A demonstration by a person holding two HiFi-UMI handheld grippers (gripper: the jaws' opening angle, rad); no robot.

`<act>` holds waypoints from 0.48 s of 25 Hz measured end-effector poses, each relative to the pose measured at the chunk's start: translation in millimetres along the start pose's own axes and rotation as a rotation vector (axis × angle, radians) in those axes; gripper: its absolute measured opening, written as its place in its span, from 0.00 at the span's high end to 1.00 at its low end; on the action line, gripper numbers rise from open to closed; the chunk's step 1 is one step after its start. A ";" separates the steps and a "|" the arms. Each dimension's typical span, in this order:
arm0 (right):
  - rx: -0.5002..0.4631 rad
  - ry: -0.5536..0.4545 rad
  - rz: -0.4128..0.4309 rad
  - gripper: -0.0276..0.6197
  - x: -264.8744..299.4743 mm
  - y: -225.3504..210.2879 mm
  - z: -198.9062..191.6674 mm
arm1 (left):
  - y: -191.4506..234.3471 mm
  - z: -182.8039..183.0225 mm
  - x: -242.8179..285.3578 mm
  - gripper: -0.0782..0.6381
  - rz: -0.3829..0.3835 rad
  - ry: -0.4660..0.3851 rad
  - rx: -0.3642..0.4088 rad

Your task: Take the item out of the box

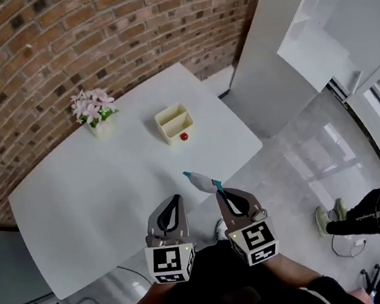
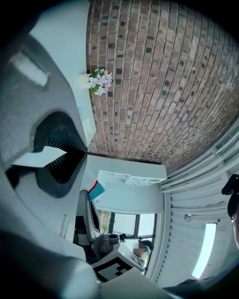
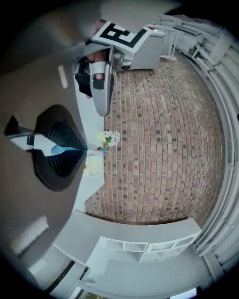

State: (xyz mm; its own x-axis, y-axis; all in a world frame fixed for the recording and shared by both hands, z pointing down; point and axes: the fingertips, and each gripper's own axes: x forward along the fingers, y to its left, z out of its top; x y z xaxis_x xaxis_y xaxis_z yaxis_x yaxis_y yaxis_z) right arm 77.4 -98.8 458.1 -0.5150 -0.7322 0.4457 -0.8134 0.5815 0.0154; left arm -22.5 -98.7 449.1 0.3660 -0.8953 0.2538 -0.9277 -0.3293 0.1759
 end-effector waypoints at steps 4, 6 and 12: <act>0.011 -0.013 0.004 0.95 -6.9 -6.1 -4.1 | -15.0 0.6 6.9 0.88 -0.008 0.008 0.023; 0.001 -0.018 0.009 0.95 -7.6 -7.8 -4.8 | -18.1 -2.1 10.1 0.88 -0.003 0.017 0.030; -0.014 -0.019 0.035 0.95 -4.5 -10.6 -8.8 | -19.2 -4.9 14.6 0.88 0.020 0.029 0.038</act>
State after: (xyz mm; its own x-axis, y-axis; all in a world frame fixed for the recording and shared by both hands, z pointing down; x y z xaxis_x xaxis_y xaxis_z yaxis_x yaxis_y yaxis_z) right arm 90.6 -98.5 463.8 -0.5479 -0.7179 0.4295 -0.7910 0.6116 0.0131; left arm 1.0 -103.9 454.1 0.3485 -0.8932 0.2841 -0.9369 -0.3227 0.1346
